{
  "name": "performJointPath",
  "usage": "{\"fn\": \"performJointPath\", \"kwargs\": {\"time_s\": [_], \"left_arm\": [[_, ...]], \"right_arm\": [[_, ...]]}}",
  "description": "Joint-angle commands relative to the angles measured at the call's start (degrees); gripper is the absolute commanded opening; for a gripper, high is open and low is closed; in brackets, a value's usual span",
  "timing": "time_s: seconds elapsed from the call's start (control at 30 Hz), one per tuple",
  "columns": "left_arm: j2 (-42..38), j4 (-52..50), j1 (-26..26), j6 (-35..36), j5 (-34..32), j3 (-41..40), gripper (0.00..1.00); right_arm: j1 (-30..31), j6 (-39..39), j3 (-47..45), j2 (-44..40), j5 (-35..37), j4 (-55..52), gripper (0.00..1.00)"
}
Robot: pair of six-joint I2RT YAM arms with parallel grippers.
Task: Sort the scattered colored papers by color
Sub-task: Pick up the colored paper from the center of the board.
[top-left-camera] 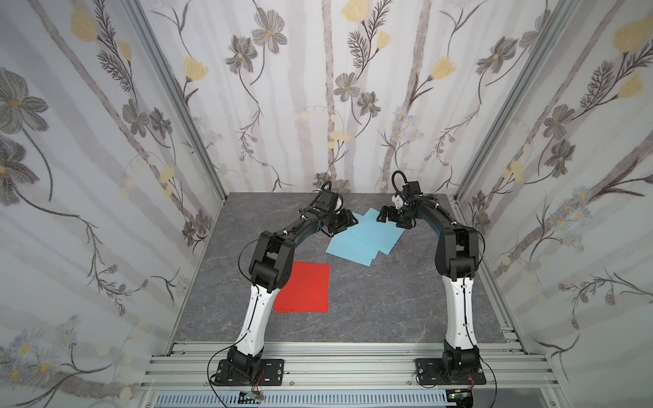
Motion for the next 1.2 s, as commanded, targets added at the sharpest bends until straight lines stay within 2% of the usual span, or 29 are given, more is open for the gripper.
{"fn": "performJointPath", "kwargs": {"time_s": [0.0,0.43,0.8,1.17], "left_arm": [[2.1,-3.9,-0.4,0.9,-0.7,3.3,0.62],[8.0,-9.9,-0.8,1.0,-2.0,11.6,0.63],[10.0,-10.7,-1.6,1.0,-2.9,12.3,0.64],[12.7,-6.4,-2.8,-1.9,-2.0,12.9,0.64]], "right_arm": [[-0.1,0.0,0.4,1.1,-1.2,-0.4,1.00],[-0.2,0.5,-0.3,2.4,-2.1,-0.4,1.00],[-0.2,0.7,-1.2,2.0,-2.2,-0.5,1.00],[-0.2,1.2,-2.5,1.7,-2.1,-0.5,1.00]]}}
